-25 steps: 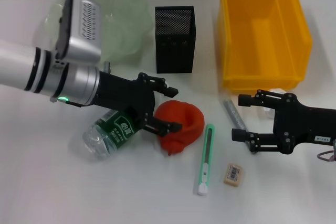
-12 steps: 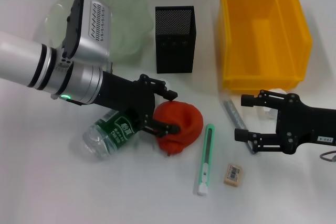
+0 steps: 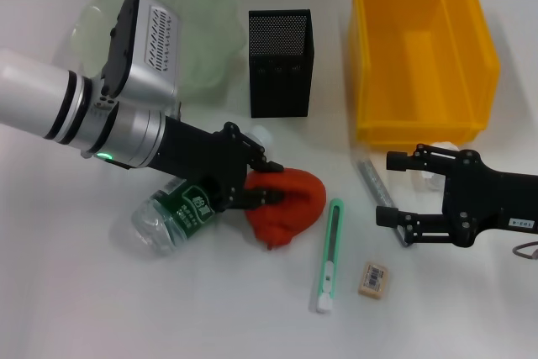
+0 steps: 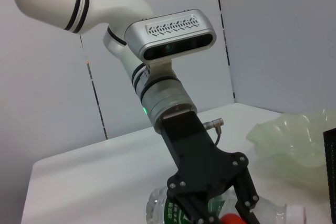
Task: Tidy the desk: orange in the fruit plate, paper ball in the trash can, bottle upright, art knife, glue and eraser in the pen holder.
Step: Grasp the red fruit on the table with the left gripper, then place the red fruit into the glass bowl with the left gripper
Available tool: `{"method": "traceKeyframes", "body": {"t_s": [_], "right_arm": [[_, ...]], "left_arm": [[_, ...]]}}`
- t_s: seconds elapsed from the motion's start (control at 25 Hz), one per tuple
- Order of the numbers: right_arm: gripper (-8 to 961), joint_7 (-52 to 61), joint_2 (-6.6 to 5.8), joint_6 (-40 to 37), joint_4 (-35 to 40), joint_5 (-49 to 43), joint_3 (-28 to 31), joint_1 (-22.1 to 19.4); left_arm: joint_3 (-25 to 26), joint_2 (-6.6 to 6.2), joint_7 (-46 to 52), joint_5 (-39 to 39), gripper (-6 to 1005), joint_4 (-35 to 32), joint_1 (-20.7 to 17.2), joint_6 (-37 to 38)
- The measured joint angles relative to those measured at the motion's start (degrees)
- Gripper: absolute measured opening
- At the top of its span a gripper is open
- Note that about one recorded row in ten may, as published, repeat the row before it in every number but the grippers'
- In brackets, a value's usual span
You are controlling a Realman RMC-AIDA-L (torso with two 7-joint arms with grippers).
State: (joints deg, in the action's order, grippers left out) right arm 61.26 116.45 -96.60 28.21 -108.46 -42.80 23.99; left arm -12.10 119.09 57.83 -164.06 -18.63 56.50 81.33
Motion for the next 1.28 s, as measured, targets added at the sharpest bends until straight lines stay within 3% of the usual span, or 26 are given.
{"method": "traceKeyframes", "body": {"t_s": [0.52,0.76,0.88,0.92,0.96,1.0,1.16,1.2,1.28], "right_arm": [[827,0.0,0.0,0.0,0.0,0.0,0.0,-0.3],[827,-0.3,0.07,0.0,0.0,0.0,0.0,-0.4],[827,-0.3,0.08,-0.1,0.0,0.0,0.0,-0.4],[827,-0.4,0.09,-0.1,0.0,0.0,-0.1,-0.4],[827,-0.4,0.09,-0.1,0.0,0.0,-0.1,-0.4],[827,-0.4,0.09,-0.1,0.0,0.0,-0.2,-0.4],[826,-0.5,0.09,-0.1,0.0,0.0,-0.3,-0.4],[826,-0.5,0.1,-0.1,0.0,0.0,-0.4,-0.4],[826,-0.5,0.1,-0.1,0.0,0.0,-0.4,-0.4]], "left_arm": [[-0.1,-0.19,0.0,3.8,132,-0.4,-0.6,2.3],[-0.1,-0.49,-0.1,12.1,100,-4.2,-3.3,8.3],[-0.1,-0.49,-0.1,12.1,82,-4.2,-3.3,8.3],[-0.1,-0.55,-0.2,17.0,77,-6.5,-5.2,11.0],[-0.1,-0.55,-0.2,17.0,71,-6.5,-5.2,11.0],[-0.1,-0.72,-0.2,25.2,65,-8.9,-8.5,13.8],[-0.1,-0.78,-0.2,28.9,65,-9.4,-10.0,14.2],[-0.1,-0.84,-0.3,36.5,65,-9.6,-12.9,14.0],[-0.1,-0.84,-0.3,39.7,65,-9.5,-14.0,13.9]]}}
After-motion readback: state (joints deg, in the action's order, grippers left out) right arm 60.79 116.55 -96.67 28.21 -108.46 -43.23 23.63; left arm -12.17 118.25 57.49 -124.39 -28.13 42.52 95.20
